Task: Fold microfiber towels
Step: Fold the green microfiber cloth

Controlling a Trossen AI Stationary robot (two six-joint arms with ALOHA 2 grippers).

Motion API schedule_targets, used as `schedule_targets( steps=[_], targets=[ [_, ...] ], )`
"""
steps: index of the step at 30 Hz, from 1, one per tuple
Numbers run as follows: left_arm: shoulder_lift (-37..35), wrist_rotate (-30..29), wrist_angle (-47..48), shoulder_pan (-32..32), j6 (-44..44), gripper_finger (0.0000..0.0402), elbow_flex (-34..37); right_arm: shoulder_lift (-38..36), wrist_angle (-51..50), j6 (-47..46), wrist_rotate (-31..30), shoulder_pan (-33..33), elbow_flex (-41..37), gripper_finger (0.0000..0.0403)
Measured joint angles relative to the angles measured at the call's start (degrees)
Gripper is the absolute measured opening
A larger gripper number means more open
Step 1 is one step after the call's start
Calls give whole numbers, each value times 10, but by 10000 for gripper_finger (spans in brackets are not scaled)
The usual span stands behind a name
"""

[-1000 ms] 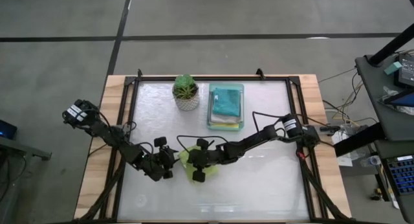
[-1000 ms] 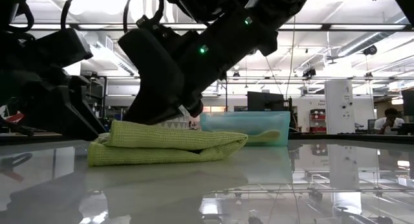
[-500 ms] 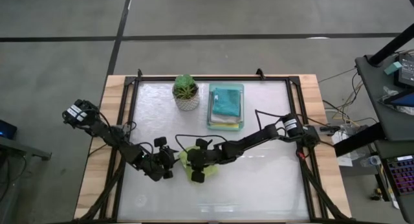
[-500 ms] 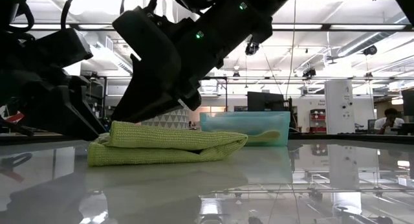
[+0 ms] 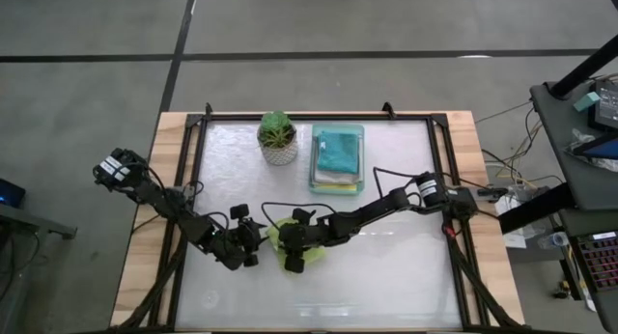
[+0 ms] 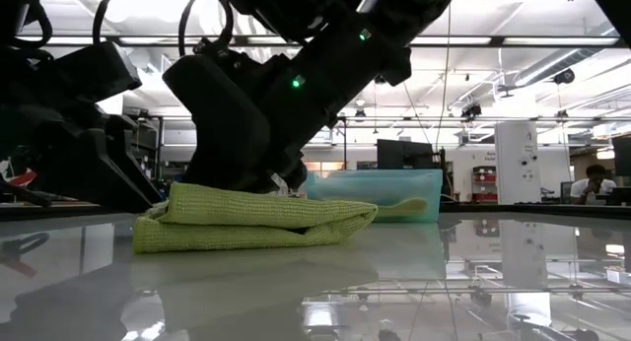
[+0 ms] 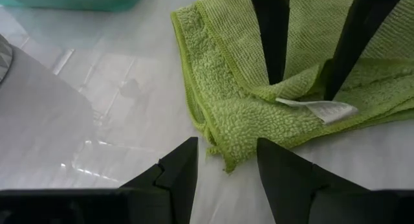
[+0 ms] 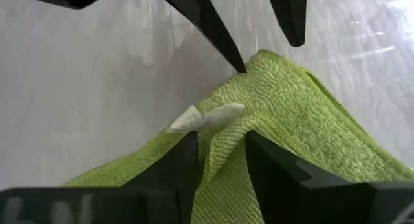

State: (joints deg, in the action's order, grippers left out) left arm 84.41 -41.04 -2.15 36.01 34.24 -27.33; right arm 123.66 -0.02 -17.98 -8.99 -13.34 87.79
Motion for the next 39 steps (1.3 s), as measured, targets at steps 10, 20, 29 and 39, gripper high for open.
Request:
schedule_targets(
  steps=[10,20,29,39],
  targets=[
    [0,0,0,0,4,144,8,-1,-1,0,0,0,1,116],
    [0,0,-5,0,30,144,23,-2,-1,18,-1,0,1,20],
    [0,0,-5,0,30,144,24,-35,-22,26,-1,0,1,9],
    [0,-12,-7,0,30,144,24,-52,4,36,-17,6,1,9]
  ],
)
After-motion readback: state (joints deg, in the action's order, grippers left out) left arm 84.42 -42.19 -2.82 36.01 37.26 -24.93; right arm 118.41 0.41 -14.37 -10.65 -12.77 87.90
